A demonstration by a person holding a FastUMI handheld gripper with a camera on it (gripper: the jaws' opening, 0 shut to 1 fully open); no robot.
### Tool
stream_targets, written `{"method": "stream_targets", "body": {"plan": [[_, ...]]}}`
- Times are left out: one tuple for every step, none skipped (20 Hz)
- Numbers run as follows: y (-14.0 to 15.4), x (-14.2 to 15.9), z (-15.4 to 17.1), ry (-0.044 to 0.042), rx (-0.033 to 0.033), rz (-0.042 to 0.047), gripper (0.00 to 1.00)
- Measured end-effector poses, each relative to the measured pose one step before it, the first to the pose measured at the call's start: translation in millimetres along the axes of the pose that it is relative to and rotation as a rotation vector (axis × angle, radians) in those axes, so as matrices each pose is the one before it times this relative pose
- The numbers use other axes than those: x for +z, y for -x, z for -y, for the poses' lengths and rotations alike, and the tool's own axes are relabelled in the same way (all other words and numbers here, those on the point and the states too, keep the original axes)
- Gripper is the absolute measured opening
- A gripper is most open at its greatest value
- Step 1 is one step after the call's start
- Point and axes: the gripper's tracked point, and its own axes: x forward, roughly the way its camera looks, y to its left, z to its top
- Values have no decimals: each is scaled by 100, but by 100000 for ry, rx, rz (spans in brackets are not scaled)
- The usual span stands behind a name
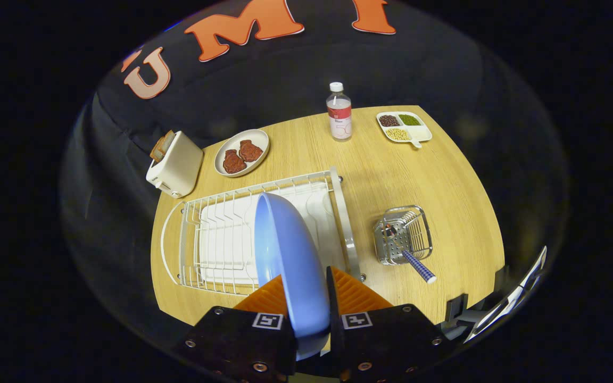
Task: Take the plate from the dish rack, then take the spoon from the basket and place it into the plate.
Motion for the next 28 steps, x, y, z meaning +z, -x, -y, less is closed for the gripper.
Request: {"method": "stream_targets", "body": {"plan": [[398, -788, 634, -1544, 523, -273, 26], [403, -745, 572, -1736, 865, -614, 26], [479, -856, 623, -1301, 1101, -870, 26], [316, -697, 757, -986, 569, -938, 26], [185, -810, 884, 24, 230, -788, 26], [235, -728, 931, -105, -426, -444, 26], [91, -701, 873, 286, 2, -271, 26], [-143, -528, 640, -655, 424, -479, 26], [44, -867, 346, -472, 1608, -1131, 26], [-299, -810, 326, -800, 1618, -1686, 26], [-438, -931, 468, 101, 1203, -1866, 26], [-631, -899, 598, 266, -399, -1937, 26], [-646, -920, 578, 420, 133, -1830, 26], [-578, -949, 46, -234, 1574, -2401, 26], [-509, -717, 23, -739, 1592, -1753, 26], [-551, -475, -45, 121, 2137, -1057, 26], [-717, -435, -114, -220, 1423, -621, 26], [-644, -159, 105, 104, 1223, -544, 26], [-533, -231, 146, 57, 526, -632, 26], [-600, -202, -1, 1229, 989, -794, 26], [-774, -361, -22, 2775, 1640, -851, 26], [-872, -443, 168, 1933, 541, -1894, 26], [-236, -584, -695, -2079, 4470, -2720, 26], [-611, -33, -370, -1567, 2427, -911, 26], [-572, -7, -2, -874, 1982, -396, 26], [-179, 116, -251, -547, 1296, -176, 26], [-627, 11, -168, -1115, 1518, 368, 26], [-270, -108, -148, -364, 1289, -977, 26]]}}
